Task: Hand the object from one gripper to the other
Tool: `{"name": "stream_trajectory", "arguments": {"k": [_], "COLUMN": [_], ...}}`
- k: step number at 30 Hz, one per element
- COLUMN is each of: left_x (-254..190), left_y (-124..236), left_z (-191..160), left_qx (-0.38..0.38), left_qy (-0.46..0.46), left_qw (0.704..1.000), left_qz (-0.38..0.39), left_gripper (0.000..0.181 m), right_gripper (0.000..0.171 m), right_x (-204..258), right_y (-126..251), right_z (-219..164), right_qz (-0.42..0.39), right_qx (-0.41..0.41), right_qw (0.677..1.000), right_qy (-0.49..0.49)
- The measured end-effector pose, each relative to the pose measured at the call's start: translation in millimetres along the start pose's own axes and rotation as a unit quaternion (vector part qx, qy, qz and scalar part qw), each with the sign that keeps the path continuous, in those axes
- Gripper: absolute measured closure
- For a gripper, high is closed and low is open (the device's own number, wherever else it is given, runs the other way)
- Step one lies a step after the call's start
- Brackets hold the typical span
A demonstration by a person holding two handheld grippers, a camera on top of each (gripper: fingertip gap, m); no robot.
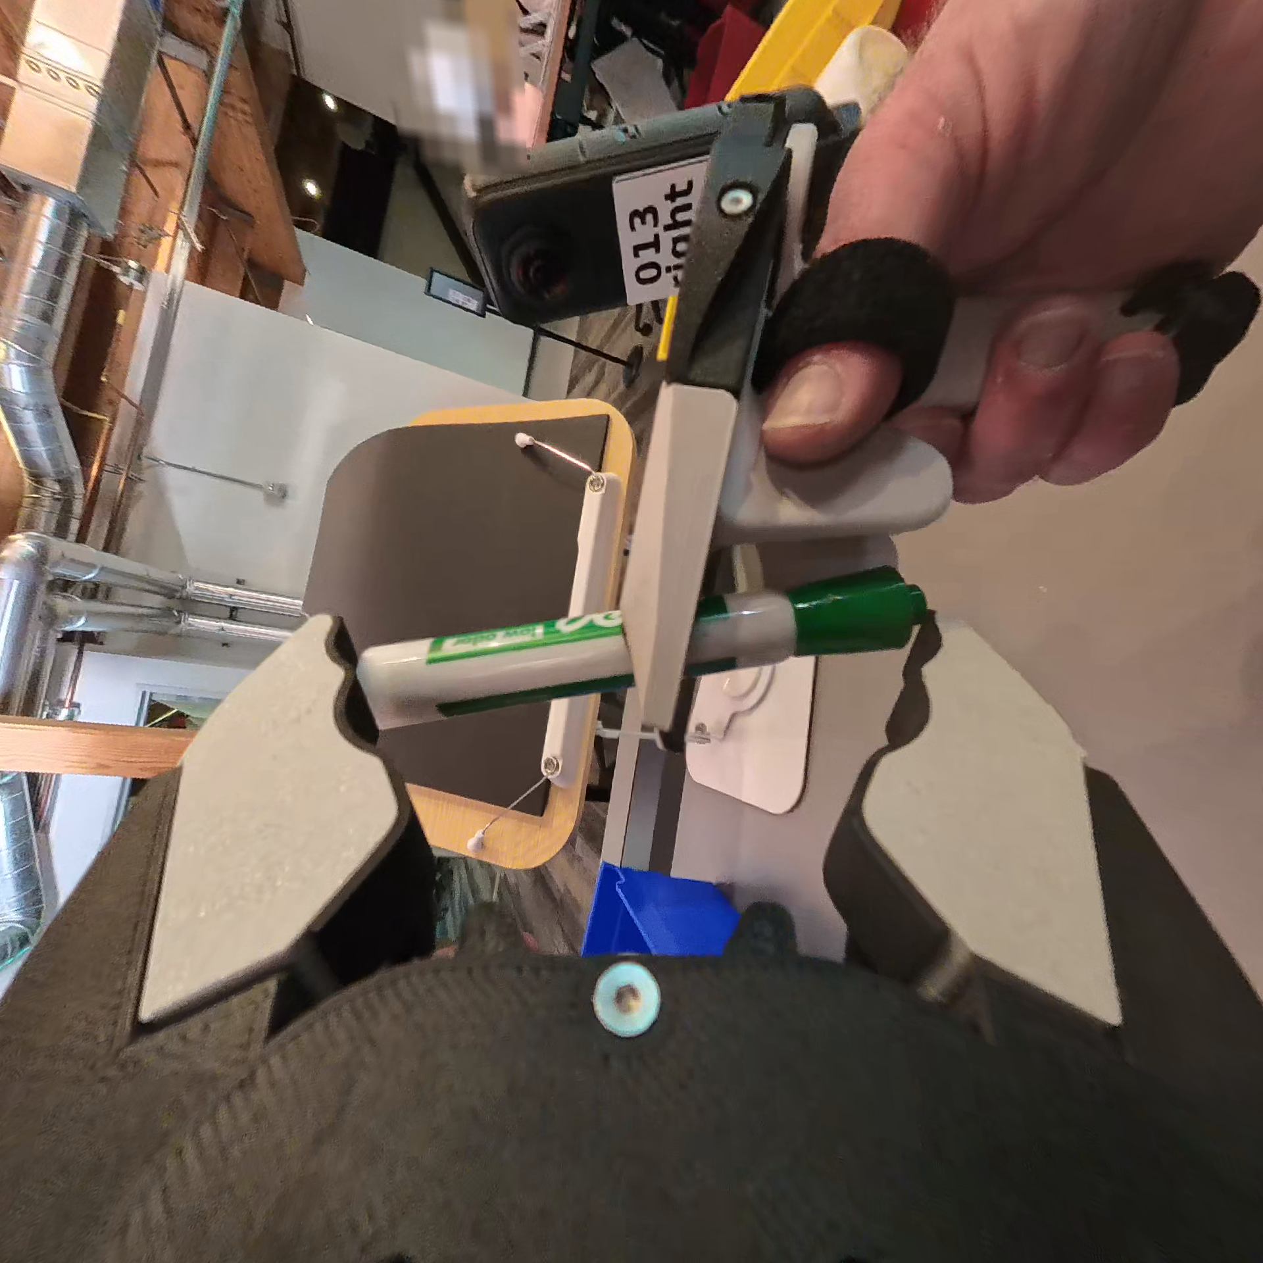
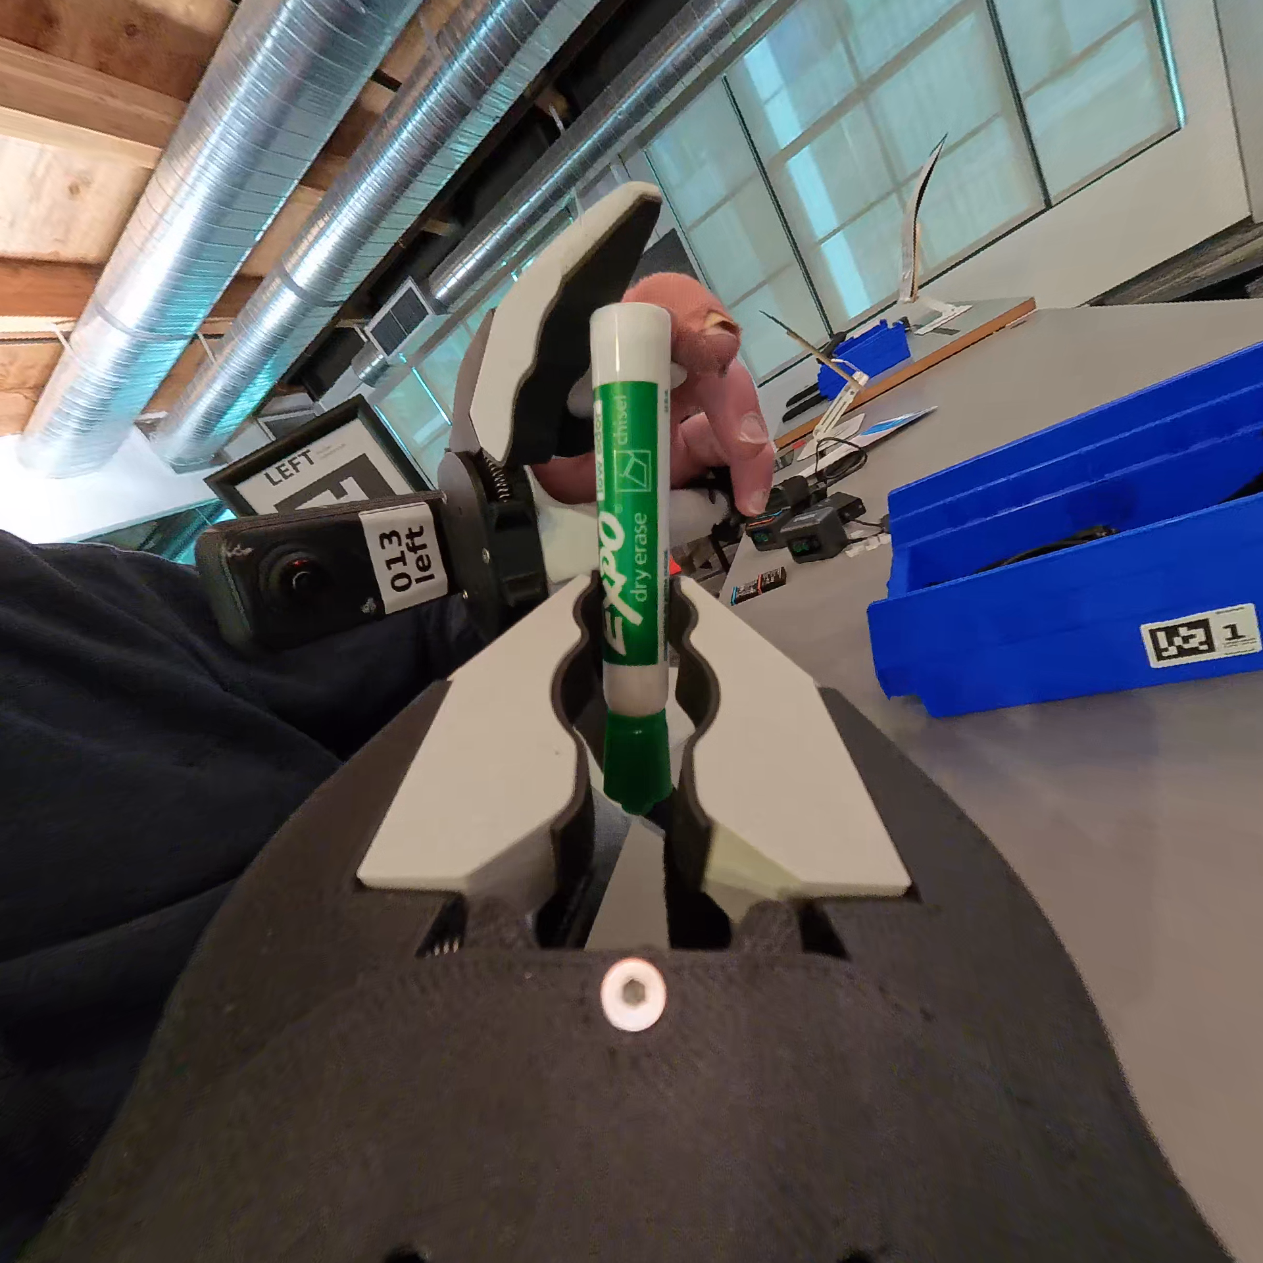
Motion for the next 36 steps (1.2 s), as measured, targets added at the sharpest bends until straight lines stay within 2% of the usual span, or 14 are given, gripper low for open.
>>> {"name": "stream_trajectory", "arguments": {"k": [7, 15, 19, 23, 26, 31, 33, 36], "left_x": [0, 3, 8, 15, 20, 30, 31, 38], "left_y": [-2, -1, 2, 5, 8, 11, 11, 12], "left_z": [4, 2, 1, -2, -5, -8, -8, -2], "left_qx": [-0.008, 0.010, 0.018, 0.014, 0.000, -0.033, -0.045, -0.086], "left_qy": [0.001, -0.017, 0.001, 0.073, 0.154, 0.291, 0.345, 0.439], "left_qw": [1.000, 1.000, 0.999, 0.993, 0.979, 0.934, 0.907, 0.849], "left_qz": [0.012, -0.024, -0.047, -0.092, -0.136, -0.204, -0.238, -0.281], "left_gripper": [0.039, 0.039, 0.039, 0.039, 0.039, 0.039, 0.039, 0.039], "right_gripper": [0.155, 0.153, 0.126, 0.101, 0.083, 0.074, 0.073, 0.074], "right_x": [1, 0, 2, 10, 24, 39, 37, 33], "right_y": [4, 1, 1, 12, 23, 34, 35, 33], "right_z": [-1, 0, 3, 16, 28, 38, 37, 32], "right_qz": [0.009, 0.001, -0.028, -0.065, -0.084, -0.124, -0.162, -0.210], "right_qx": [-0.020, -0.009, 0.010, 0.008, 0.009, 0.053, 0.086, 0.134], "right_qw": [1.000, 1.000, 0.998, 0.985, 0.965, 0.918, 0.882, 0.817], "right_qy": [-0.016, 0.009, 0.060, 0.162, 0.250, 0.374, 0.435, 0.519]}}
Point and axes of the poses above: each gripper's, where its closed fingertips meet, y back along the fingers, z out of its top, x = y × z across the jaws, the point moved 6 cm from there along y, back along the fingers, and after that the axes turned 4 degrees about -y, right-handed, at the moved point
